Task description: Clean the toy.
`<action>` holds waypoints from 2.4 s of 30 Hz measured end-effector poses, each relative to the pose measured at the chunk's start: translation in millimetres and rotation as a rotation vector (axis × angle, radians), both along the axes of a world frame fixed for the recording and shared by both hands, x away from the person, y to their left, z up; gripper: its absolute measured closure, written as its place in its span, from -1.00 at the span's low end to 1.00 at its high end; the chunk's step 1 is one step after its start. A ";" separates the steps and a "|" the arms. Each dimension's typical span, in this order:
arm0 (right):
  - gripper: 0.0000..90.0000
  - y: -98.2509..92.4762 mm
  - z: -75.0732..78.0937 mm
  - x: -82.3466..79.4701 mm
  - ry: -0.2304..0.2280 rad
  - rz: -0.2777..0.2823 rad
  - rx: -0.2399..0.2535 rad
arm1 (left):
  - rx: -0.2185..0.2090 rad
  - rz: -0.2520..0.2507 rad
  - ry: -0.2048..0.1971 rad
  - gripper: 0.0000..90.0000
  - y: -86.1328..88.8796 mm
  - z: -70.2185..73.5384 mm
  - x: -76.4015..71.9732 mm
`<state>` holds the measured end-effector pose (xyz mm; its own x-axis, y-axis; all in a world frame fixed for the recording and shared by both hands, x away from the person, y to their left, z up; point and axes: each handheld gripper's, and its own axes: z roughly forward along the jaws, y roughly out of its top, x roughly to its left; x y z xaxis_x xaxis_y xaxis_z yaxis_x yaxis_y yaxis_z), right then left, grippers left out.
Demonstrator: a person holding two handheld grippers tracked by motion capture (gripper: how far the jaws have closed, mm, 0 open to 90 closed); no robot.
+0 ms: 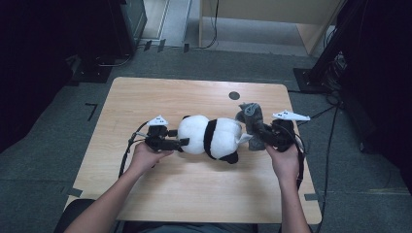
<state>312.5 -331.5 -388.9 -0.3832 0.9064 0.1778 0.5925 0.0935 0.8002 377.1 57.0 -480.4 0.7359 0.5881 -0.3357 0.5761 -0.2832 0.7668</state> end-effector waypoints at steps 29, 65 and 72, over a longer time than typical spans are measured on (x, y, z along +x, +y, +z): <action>0.66 11.9 -49.5 16.2 0.121 0.049 0.059 | -0.032 0.007 0.021 -0.31 -3.5 -0.1 1.7; 0.69 20.3 -94.1 40.2 0.293 0.033 0.037 | -0.051 0.013 0.050 -0.37 -2.5 -3.5 4.0; 0.69 19.0 -94.5 43.0 0.317 0.026 0.001 | -0.030 0.012 0.032 -0.38 -3.7 -1.9 2.5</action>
<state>355.5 -312.4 -483.5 -0.3313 0.8969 0.2927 0.8097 0.1110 0.5762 379.6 53.3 -482.3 0.7178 0.5859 -0.3761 0.6033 -0.2538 0.7560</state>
